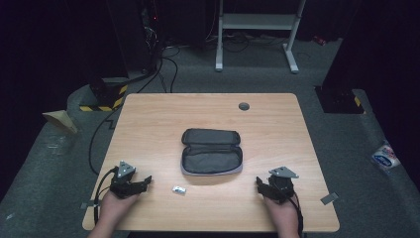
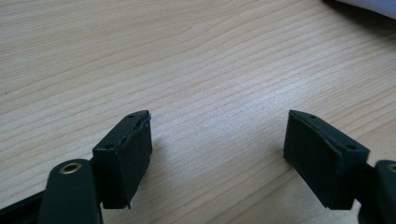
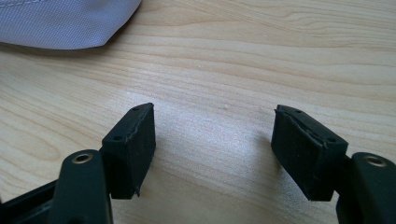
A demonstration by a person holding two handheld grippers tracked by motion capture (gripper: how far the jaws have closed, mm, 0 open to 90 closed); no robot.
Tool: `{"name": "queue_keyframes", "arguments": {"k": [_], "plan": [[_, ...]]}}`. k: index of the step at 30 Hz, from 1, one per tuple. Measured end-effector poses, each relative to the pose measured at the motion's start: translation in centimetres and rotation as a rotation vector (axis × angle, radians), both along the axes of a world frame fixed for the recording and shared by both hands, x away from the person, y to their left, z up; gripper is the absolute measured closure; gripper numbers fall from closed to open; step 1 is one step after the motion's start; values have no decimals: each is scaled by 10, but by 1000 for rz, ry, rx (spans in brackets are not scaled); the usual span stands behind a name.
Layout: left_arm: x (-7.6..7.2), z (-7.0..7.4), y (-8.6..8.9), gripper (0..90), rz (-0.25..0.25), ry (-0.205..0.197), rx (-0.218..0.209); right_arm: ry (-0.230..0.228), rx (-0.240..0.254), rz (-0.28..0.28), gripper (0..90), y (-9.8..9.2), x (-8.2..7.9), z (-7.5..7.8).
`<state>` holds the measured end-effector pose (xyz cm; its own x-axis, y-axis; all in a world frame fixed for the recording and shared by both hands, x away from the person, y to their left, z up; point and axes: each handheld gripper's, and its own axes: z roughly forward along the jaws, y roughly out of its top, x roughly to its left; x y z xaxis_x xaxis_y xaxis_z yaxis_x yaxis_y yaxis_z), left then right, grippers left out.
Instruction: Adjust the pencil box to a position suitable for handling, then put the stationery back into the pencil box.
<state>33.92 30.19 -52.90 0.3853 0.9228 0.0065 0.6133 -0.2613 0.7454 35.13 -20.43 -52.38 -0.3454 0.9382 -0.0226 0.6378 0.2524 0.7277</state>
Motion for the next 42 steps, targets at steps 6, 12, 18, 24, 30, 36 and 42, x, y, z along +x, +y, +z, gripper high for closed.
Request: {"name": "queue_keyframes", "arguments": {"k": [6,12,18,24,30,36,42], "plan": [[0,2,-3,249,6,12,1,1,2,1,306,0,0,0],[-3,4,-6,278,-12,3,-3,0,1,3,308,0,0,0],[-6,8,-13,322,-51,-9,-5,1,1,4,309,0,0,0],[-11,11,-22,334,-93,-10,-24,1,1,5,310,0,0,0],[-15,12,-36,341,-151,-22,-26,0,1,8,312,0,0,0],[-17,13,-45,348,-195,-22,-31,2,3,8,312,0,0,0],[-22,14,-56,352,-249,-18,-59,1,2,9,312,0,0,0]]}}
